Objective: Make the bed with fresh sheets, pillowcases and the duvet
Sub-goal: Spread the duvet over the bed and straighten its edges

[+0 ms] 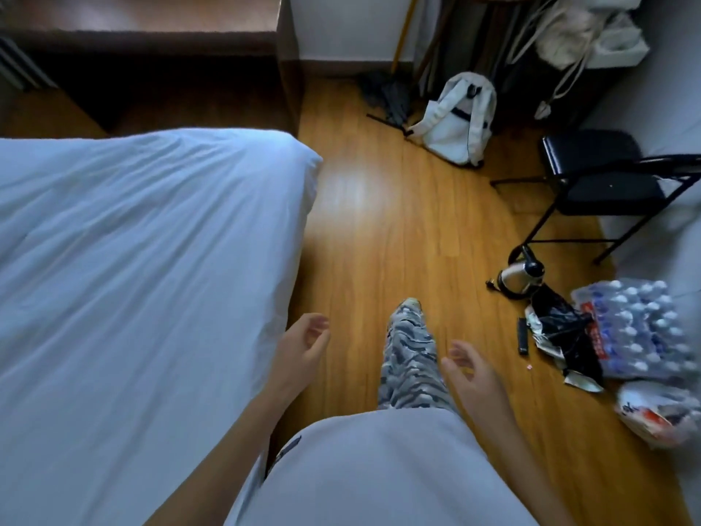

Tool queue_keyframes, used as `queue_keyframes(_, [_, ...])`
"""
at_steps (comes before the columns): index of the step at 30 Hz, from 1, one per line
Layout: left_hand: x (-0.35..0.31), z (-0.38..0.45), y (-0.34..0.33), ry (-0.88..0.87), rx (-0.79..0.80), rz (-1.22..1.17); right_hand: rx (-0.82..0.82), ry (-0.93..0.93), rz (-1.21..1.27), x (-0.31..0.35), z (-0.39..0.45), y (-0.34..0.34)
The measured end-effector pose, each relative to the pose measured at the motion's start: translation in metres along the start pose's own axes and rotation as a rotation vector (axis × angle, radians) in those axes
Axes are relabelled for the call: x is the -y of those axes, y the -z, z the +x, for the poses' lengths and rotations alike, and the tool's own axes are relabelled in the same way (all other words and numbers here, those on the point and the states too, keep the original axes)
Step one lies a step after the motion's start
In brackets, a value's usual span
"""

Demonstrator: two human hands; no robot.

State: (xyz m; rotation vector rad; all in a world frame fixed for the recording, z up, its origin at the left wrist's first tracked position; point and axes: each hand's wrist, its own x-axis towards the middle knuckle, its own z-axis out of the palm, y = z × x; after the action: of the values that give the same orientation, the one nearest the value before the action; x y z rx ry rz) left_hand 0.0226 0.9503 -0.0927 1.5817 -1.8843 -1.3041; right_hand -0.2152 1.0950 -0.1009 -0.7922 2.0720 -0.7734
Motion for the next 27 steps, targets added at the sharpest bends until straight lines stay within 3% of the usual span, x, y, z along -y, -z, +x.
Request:
queue_keyframes(5, [-0.040, 0.116, -0.020, 0.198, -0.098, -0.061, 0.087, -0.001, -0.102, 0.053, 0.173, 0.056])
queue_keyframes(12, [-0.122, 0.278, 0.007, 0.324, -0.331, -0.233, 0.170, 0.191, -0.214, 0.211, 0.387, 0.122])
queue_keyframes(18, [-0.132, 0.434, 0.023, 0.398, -0.395, -0.331, 0.242, 0.175, -0.238, 0.304, 0.536, 0.086])
queue_keyframes(22, [-0.125, 0.559, 0.052, 0.510, -0.306, -0.503, 0.271, 0.157, -0.249, 0.368, 0.631, 0.042])
queue_keyframes(27, [-0.157, 0.714, 0.142, 0.354, -0.350, -0.426, 0.296, 0.238, -0.242, 0.491, 0.725, 0.006])
